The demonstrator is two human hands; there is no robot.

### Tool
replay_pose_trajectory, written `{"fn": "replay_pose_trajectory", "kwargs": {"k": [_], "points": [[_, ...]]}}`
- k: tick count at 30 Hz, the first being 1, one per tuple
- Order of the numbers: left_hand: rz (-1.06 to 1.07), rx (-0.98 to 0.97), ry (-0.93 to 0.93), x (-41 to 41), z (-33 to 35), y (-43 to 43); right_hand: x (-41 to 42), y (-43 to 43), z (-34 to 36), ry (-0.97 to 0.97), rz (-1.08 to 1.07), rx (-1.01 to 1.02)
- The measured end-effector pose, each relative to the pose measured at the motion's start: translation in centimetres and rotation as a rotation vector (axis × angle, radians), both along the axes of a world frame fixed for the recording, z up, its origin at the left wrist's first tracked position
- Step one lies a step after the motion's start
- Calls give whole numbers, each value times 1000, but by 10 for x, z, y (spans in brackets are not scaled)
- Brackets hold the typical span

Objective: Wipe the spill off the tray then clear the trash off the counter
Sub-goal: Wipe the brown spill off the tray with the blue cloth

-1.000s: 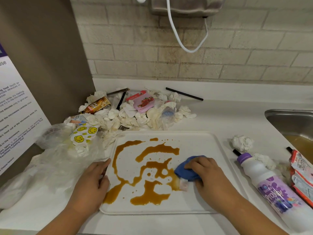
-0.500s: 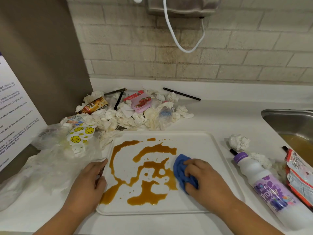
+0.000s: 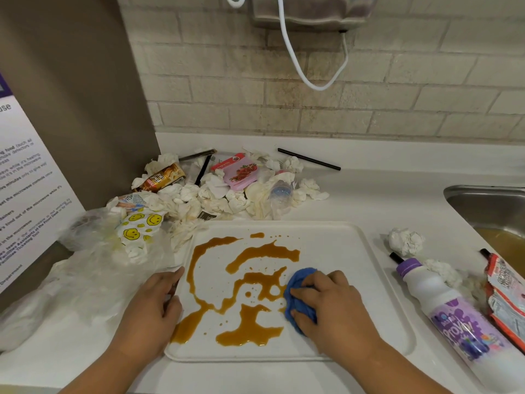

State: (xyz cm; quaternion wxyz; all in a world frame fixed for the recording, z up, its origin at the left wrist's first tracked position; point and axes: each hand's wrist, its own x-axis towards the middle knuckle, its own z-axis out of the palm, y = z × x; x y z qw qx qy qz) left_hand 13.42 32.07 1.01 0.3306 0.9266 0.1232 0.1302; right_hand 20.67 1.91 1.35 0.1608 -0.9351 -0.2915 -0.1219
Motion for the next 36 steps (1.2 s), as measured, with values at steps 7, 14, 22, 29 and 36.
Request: {"fn": "replay_pose_trajectory", "kwargs": {"k": [7, 14, 22, 29, 36], "points": [[-3, 8, 2, 0, -1, 1, 8, 8, 9, 37, -26, 57], [-5, 6, 4, 1, -1, 1, 12, 5, 18, 103, 60, 82], [-2, 12, 3, 2, -4, 3, 13, 8, 23, 124, 104, 66], [-9, 19, -1, 2, -6, 5, 4, 14, 20, 157, 196, 57], [-11, 10, -7, 1, -6, 4, -1, 25, 23, 118, 168, 37]]}}
